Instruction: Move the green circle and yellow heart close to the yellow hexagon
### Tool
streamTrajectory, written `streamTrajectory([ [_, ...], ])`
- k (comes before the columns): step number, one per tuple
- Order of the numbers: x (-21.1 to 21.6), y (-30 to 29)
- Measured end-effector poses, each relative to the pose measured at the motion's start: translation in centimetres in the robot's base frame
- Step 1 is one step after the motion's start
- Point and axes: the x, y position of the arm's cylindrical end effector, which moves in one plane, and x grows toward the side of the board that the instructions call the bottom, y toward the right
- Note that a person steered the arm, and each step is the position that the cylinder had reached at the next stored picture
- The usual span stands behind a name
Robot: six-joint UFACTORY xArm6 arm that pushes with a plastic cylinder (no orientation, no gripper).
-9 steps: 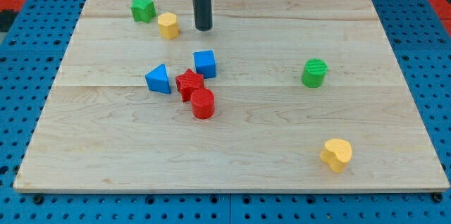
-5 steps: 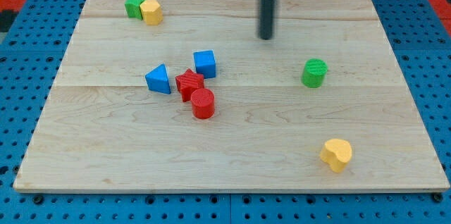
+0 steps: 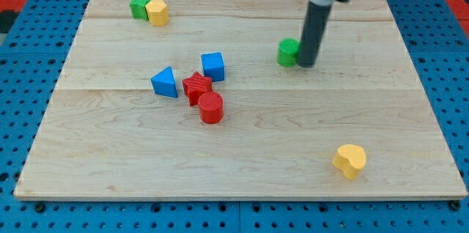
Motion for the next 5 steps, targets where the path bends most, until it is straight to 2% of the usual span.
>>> streamTrajectory([
  [2,-7.7,-10.0],
  [4,-9.5,-17.8],
  [5,-4.2,-8.2],
])
